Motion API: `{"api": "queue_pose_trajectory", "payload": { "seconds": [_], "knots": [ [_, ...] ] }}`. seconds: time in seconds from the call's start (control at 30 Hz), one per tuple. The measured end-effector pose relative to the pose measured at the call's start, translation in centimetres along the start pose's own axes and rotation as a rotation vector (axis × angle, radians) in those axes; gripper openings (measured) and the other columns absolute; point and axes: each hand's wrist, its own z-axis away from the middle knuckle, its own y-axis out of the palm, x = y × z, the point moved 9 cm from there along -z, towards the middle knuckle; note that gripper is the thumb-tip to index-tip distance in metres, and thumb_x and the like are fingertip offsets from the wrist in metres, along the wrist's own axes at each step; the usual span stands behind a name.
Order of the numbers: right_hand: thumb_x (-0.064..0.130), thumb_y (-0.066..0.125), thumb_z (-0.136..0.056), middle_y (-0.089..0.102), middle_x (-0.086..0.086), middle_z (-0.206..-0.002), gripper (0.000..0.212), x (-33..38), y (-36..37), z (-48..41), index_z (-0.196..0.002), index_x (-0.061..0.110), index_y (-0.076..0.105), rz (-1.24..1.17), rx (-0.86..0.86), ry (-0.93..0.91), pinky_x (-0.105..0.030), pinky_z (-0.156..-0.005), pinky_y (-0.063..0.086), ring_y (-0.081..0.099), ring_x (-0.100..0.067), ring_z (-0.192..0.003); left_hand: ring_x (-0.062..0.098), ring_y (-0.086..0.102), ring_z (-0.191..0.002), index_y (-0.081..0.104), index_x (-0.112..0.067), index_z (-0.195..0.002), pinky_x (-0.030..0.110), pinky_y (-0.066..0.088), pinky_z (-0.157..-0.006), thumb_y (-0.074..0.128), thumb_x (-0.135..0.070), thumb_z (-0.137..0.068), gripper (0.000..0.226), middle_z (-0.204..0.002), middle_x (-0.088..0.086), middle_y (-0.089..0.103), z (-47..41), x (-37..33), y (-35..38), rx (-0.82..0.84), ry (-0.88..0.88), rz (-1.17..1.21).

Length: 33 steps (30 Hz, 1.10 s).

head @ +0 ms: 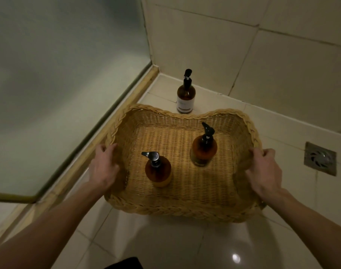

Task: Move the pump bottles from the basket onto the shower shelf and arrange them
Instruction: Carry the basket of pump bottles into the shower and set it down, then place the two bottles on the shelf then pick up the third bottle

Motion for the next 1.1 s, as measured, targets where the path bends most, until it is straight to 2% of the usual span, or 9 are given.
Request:
{"api": "queue_pose_trajectory", "payload": {
  "seconds": [0.17,0.57,0.73,0.83,0.93,1.0,1.1],
  "knots": [
    [0.006,0.059,-0.073,0.042,-0.019,-0.109,0.050,0.0,0.9,0.2,-0.121,0.012,0.047,0.008,0.005,-0.006,-0.042,-0.070,0.048,0.054,-0.037,-0.079,0.033,0.051,-0.111,0.041,-0.018,-0.138,0.042,0.048,-0.089,0.058,0.000,-0.078,0.065,-0.133,0.016,0.041,0.1,0.9,0.9,-0.003,-0.011,-0.003],
    [0.008,0.061,-0.073,0.041,-0.019,-0.109,0.050,-0.4,2.7,0.3,-0.120,0.011,0.047,0.049,0.009,0.013,-0.043,-0.069,0.048,0.055,-0.039,-0.081,0.035,0.051,-0.110,0.041,-0.019,-0.137,0.043,0.046,-0.090,0.058,0.000,-0.077,0.066,-0.130,0.015,0.041,0.2,1.9,2.2,-0.017,0.009,-0.009],
    [0.009,0.057,-0.076,0.042,-0.019,-0.111,0.044,-0.6,2.9,0.2,-0.119,0.010,0.048,0.061,0.012,0.012,-0.041,-0.067,0.048,0.054,-0.037,-0.083,0.036,0.052,-0.112,0.036,-0.020,-0.140,0.043,0.047,-0.092,0.055,-0.003,-0.080,0.065,-0.138,0.015,0.036,0.0,2.3,2.8,0.009,-0.002,-0.004],
    [0.009,0.061,-0.073,0.040,-0.024,-0.123,0.042,-0.2,2.7,0.0,-0.114,0.003,0.052,0.132,0.018,0.002,-0.047,-0.079,0.049,0.050,-0.042,-0.100,0.038,0.049,-0.118,0.030,-0.019,-0.143,0.043,0.047,-0.094,0.051,-0.013,-0.087,0.060,-0.146,0.019,0.026,-0.2,2.1,3.0,0.061,0.013,-0.086],
    [0.012,0.069,-0.070,0.032,-0.030,-0.138,0.047,1.4,1.8,-0.1,-0.112,0.000,0.054,0.120,-0.052,-0.094,-0.052,-0.101,0.035,0.035,-0.047,-0.123,0.040,0.027,-0.136,0.031,-0.015,-0.143,0.044,0.028,-0.109,0.053,-0.018,-0.086,0.061,-0.153,0.021,0.014,0.4,0.4,1.5,-0.032,0.180,-0.138],
    [0.019,0.069,-0.076,0.022,-0.020,-0.148,0.061,3.1,2.2,-0.5,-0.131,0.009,0.043,-0.080,0.016,-0.183,-0.048,-0.109,0.025,0.026,-0.039,-0.134,0.033,0.024,-0.139,0.037,-0.012,-0.139,0.042,0.023,-0.112,0.055,-0.015,-0.080,0.062,-0.151,0.018,0.020,1.8,-1.4,0.5,-0.054,0.347,0.043],
    [0.030,0.074,-0.075,0.012,-0.004,-0.155,0.086,6.3,4.0,-1.2,-0.143,0.021,0.023,-0.336,0.229,-0.258,-0.042,-0.114,0.016,0.015,-0.024,-0.141,0.021,0.039,-0.132,0.036,-0.016,-0.139,0.045,0.035,-0.110,0.059,-0.035,-0.071,0.074,-0.144,0.008,0.036,4.1,-3.1,2.1,0.157,0.411,0.337]
  ]
}}
